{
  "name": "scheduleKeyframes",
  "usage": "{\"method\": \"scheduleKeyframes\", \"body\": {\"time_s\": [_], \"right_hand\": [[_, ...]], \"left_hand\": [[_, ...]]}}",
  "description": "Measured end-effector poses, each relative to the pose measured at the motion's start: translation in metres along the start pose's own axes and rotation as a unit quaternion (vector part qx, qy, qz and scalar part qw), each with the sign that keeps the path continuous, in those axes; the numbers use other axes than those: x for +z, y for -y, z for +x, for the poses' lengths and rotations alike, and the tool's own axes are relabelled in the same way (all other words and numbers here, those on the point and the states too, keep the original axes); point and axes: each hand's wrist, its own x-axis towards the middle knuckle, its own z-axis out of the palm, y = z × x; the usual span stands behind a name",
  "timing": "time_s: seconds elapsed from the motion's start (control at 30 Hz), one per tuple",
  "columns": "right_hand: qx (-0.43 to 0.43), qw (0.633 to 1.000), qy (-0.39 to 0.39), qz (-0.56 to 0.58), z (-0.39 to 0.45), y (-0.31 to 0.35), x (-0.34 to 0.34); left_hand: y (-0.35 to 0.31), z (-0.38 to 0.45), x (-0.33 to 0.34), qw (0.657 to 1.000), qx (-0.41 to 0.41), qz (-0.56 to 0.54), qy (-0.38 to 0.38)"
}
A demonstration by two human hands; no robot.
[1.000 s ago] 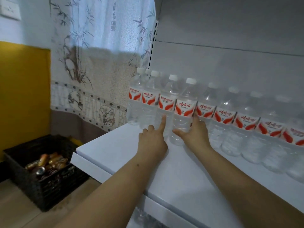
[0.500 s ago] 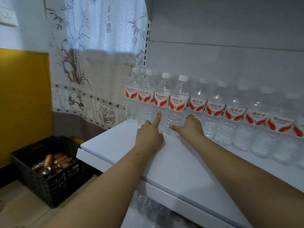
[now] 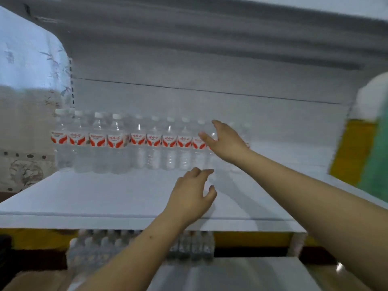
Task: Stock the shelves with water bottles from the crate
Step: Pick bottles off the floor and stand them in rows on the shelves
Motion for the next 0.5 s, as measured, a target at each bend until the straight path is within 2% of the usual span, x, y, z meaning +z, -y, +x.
{"method": "scheduleKeyframes", "body": {"time_s": [0.13, 0.27, 0.37, 0.43, 0.5], "right_hand": [[0.03, 0.999, -0.044, -0.013, -0.078, -0.061, -0.069], [0.124, 0.989, -0.057, -0.049, -0.199, -0.135, -0.111], [0.243, 0.966, -0.084, -0.039, -0.313, -0.186, -0.127], [0.357, 0.928, -0.11, -0.012, -0.39, -0.21, -0.129], [0.454, 0.882, -0.122, 0.017, -0.46, -0.234, -0.123]], "left_hand": [[-0.096, -0.032, 0.071, 0.992, 0.04, -0.098, 0.074], [-0.169, -0.08, 0.157, 0.955, 0.109, -0.117, 0.249], [-0.216, -0.132, 0.216, 0.876, 0.156, -0.14, 0.433], [-0.246, -0.174, 0.251, 0.812, 0.175, -0.138, 0.54], [-0.272, -0.216, 0.287, 0.739, 0.191, -0.091, 0.639]]}}
